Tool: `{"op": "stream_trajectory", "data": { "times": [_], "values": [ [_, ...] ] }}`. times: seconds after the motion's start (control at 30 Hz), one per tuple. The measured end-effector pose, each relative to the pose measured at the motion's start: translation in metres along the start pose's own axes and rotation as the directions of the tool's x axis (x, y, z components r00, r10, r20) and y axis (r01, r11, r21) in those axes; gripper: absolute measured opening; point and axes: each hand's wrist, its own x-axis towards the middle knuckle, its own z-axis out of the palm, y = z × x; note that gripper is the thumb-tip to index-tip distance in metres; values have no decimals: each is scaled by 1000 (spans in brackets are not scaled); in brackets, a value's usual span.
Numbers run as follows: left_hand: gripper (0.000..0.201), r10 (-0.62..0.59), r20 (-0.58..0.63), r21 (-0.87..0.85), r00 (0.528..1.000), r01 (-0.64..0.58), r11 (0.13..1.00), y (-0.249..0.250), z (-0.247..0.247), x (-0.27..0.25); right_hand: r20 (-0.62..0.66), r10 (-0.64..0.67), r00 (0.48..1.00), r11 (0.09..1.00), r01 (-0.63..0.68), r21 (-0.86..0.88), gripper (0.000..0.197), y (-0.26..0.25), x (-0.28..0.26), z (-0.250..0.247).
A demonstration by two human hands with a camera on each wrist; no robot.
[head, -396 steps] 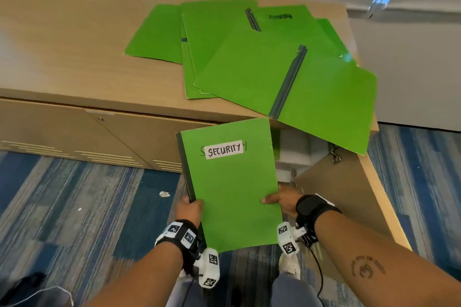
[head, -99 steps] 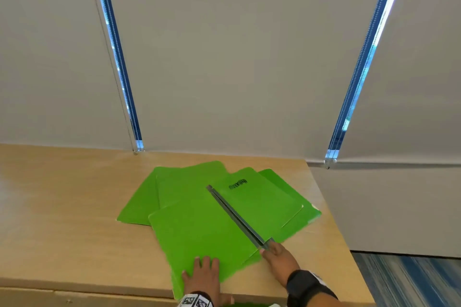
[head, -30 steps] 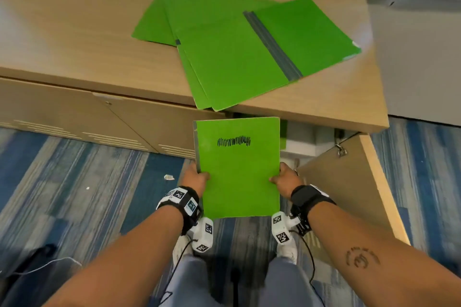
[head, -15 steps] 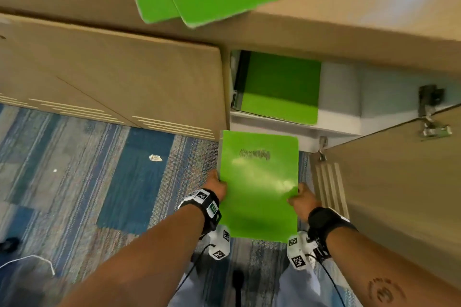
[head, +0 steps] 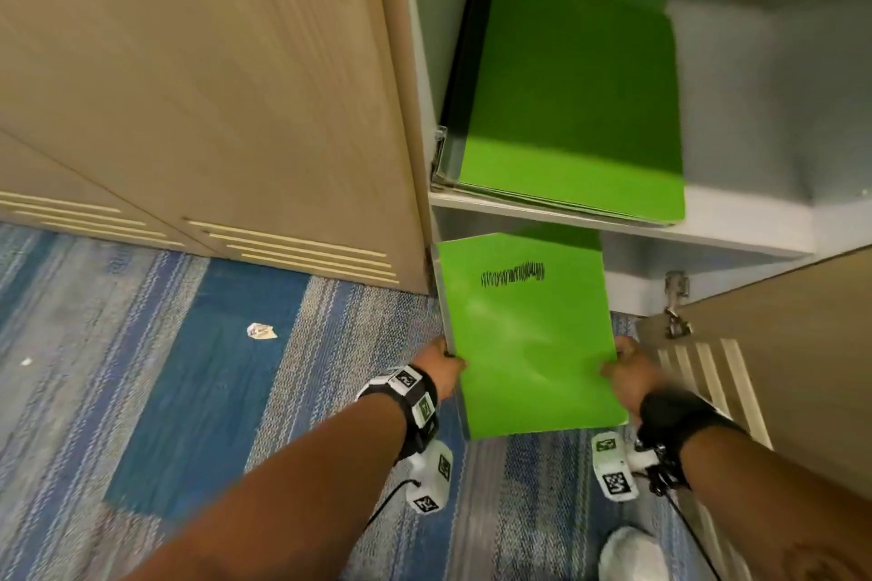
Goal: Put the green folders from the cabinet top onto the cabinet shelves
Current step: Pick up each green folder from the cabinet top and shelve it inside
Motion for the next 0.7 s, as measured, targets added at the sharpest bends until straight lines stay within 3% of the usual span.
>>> {"op": "stream_trajectory", "data": {
  "times": [0.07, 0.17, 0.27, 0.43, 0.53, 0.63, 0.7],
  "values": [
    [29, -47, -13, -32, 999, 46, 998, -11, 10, 17, -7, 2, 1000, 1000, -2, 7, 38, -9, 0, 0],
    [38, -62, -3, 74, 998, 62, 995, -40, 28, 54, -12, 19, 1000, 1000, -19, 6, 34, -2, 7, 3],
    [25, -52, -54, 91, 997, 57, 994, -76, 45, 115, -16, 56, 998, 998, -55, 26, 31, 7, 20, 9],
    [26, -15, -194, -22, 981, 11, 1000, -25, 24, 90, -30, -10, 999, 999, 12, 52, 30, -23, 61, 25],
    [27, -127, -126, -208, 984, 98, 973, -24, 15, 94, -94, -34, 995, 991, 46, 123, 42, -35, 91, 38],
    [24, -80, -88, -146, 993, 67, 987, -33, 10, 105, -151, -35, 988, 992, 53, 112, 45, -57, 80, 49],
    [21, -134, -118, -208, 984, 107, 972, -31, 5, 110, -149, -27, 988, 992, 45, 119, 43, -60, 74, 56]
  ]
}}
